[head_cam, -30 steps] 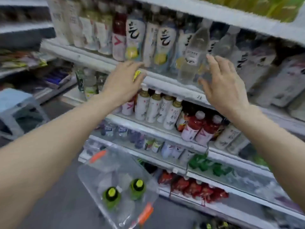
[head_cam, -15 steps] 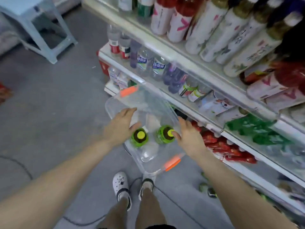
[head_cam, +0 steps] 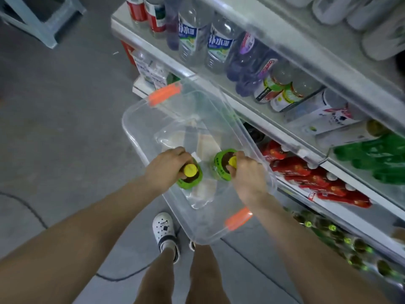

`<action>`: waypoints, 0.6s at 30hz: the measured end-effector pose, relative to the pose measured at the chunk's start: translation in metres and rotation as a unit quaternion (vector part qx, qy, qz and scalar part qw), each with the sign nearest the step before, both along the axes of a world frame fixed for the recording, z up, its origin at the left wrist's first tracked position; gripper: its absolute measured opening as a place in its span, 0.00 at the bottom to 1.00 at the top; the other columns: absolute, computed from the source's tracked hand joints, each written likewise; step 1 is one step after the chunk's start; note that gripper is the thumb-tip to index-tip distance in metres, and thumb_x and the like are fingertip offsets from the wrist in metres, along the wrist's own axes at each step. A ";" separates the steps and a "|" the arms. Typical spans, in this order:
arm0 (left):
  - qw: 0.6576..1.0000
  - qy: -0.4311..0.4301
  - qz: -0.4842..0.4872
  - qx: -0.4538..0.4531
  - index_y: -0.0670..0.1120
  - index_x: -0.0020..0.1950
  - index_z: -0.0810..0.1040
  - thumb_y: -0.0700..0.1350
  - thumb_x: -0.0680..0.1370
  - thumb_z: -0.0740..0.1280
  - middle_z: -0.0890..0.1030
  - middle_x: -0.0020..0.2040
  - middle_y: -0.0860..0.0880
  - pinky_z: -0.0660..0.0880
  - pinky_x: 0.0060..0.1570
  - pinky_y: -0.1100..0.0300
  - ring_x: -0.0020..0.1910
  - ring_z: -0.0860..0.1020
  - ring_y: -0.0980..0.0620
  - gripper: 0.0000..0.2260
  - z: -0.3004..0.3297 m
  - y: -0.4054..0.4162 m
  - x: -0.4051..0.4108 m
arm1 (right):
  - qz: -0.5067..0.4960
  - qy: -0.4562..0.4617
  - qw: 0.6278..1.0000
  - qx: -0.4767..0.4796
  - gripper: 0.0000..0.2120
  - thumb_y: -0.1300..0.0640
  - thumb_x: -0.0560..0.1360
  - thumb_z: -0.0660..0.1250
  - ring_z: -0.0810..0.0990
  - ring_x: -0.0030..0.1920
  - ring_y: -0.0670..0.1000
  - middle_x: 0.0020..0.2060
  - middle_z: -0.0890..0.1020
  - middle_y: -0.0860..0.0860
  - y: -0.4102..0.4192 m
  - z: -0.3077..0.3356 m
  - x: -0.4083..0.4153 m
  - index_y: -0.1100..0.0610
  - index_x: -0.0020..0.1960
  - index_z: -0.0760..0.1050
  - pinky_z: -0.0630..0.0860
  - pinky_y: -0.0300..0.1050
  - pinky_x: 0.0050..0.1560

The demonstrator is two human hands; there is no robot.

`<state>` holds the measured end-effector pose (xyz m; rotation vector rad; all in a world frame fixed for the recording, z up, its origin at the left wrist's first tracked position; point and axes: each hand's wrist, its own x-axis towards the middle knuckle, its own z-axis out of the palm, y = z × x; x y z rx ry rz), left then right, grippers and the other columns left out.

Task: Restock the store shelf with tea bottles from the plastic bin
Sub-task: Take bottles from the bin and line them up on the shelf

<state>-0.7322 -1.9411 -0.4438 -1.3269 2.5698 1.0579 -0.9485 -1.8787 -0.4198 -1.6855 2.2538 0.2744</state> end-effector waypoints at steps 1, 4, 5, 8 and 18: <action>1.000 0.005 0.006 -0.014 0.47 0.57 0.79 0.43 0.70 0.76 0.78 0.52 0.48 0.73 0.49 0.53 0.51 0.77 0.43 0.17 0.002 -0.003 0.001 | 0.004 -0.007 1.000 -0.010 0.17 0.51 0.80 0.63 0.81 0.53 0.60 0.52 0.83 0.58 -0.003 0.000 0.000 0.61 0.64 0.70 0.73 0.49 0.47; 0.998 0.029 0.017 -0.052 0.48 0.56 0.78 0.44 0.71 0.75 0.78 0.54 0.50 0.76 0.44 0.52 0.48 0.78 0.43 0.15 0.002 -0.005 0.007 | 0.010 -0.034 0.998 -0.054 0.16 0.55 0.78 0.67 0.83 0.48 0.61 0.48 0.83 0.59 -0.009 -0.003 -0.002 0.62 0.62 0.72 0.74 0.49 0.42; 0.997 0.038 0.014 -0.060 0.47 0.56 0.77 0.44 0.71 0.75 0.78 0.56 0.50 0.76 0.43 0.53 0.48 0.79 0.43 0.15 0.001 -0.005 0.008 | 0.021 -0.039 0.997 -0.067 0.15 0.57 0.77 0.69 0.83 0.45 0.61 0.46 0.83 0.60 -0.010 -0.006 -0.001 0.62 0.61 0.74 0.75 0.48 0.40; 0.995 0.053 0.022 -0.080 0.44 0.59 0.76 0.43 0.71 0.75 0.76 0.64 0.48 0.78 0.43 0.53 0.50 0.81 0.42 0.18 -0.004 -0.010 0.008 | 0.048 -0.057 0.992 -0.100 0.17 0.61 0.69 0.77 0.83 0.37 0.61 0.39 0.83 0.60 -0.014 -0.019 -0.003 0.63 0.55 0.77 0.76 0.47 0.33; 0.982 0.053 0.182 -0.025 0.42 0.67 0.67 0.43 0.77 0.69 0.77 0.59 0.41 0.71 0.50 0.50 0.53 0.77 0.36 0.20 -0.019 -0.052 -0.012 | -0.181 -0.283 0.932 -0.137 0.43 0.57 0.64 0.81 0.72 0.66 0.57 0.67 0.72 0.57 0.004 -0.070 0.004 0.57 0.73 0.63 0.70 0.45 0.65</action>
